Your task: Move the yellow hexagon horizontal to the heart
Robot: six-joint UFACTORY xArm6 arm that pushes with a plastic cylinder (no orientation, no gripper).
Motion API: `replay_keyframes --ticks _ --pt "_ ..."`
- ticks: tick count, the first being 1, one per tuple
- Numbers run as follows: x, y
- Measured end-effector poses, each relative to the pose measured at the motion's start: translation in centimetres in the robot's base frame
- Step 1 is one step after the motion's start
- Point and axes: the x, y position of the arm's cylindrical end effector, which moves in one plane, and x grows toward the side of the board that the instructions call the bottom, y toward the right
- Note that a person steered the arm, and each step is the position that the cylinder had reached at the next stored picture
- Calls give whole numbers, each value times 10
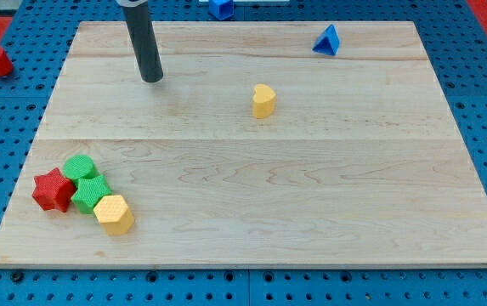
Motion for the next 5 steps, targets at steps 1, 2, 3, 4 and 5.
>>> replay_keyframes --ticks 1,2,3,4,5 --pt "18 -4" --pt "21 -48" --pt "35 -76" --pt "76 -94" --pt "97 -76"
